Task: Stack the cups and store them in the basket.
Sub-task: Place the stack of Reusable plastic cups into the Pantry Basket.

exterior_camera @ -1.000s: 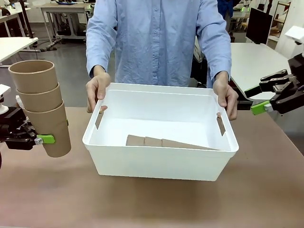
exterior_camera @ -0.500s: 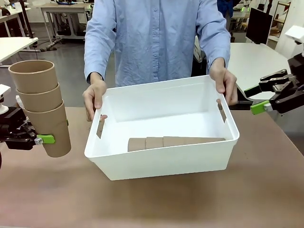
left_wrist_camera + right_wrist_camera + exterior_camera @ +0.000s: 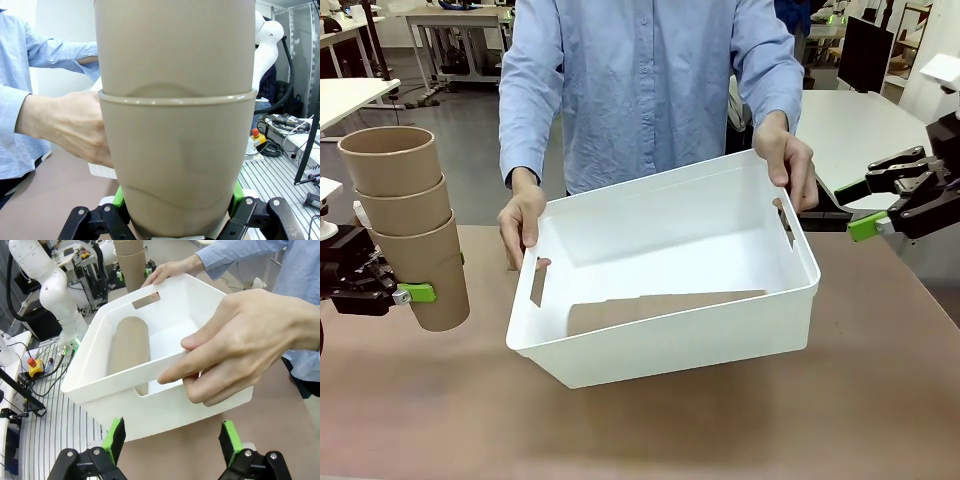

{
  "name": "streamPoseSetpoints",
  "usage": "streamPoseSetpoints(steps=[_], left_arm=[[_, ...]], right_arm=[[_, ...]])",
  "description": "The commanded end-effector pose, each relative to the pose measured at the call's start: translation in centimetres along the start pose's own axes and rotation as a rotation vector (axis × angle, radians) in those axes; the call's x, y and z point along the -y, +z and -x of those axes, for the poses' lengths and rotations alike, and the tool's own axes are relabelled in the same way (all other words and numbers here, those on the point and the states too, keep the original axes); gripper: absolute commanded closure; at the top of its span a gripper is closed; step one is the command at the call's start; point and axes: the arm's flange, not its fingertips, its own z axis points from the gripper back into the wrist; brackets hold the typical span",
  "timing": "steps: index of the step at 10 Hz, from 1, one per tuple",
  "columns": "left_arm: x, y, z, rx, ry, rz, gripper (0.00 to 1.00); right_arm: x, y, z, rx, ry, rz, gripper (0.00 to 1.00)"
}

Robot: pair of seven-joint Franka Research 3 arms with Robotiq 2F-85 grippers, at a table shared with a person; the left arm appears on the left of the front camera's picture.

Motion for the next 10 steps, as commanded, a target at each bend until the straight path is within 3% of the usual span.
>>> streamPoseSetpoints(steps=[1,4,7,10], left_arm=[[0.0,0.0,0.0,0.0,0.0,0.0,0.15],[2.3,-2.6,-7.0,-0.066,0.04,-0.023,0.15],[3.2,-8.3,-15.4,-0.251,0.072,-0.058,0.15],[1.9,-15.4,-21.2,-0.488,0.089,-0.122,0.15]], right_arm=[[0.3,0.0,0.0,0.013,0.015,-0.006,0.0],[0.3,0.0,0.0,0.013,0.015,-0.006,0.0],[0.3,0.0,0.0,0.013,0.015,-0.006,0.0],[0.3,0.0,0.0,0.013,0.015,-0.006,0.0]])
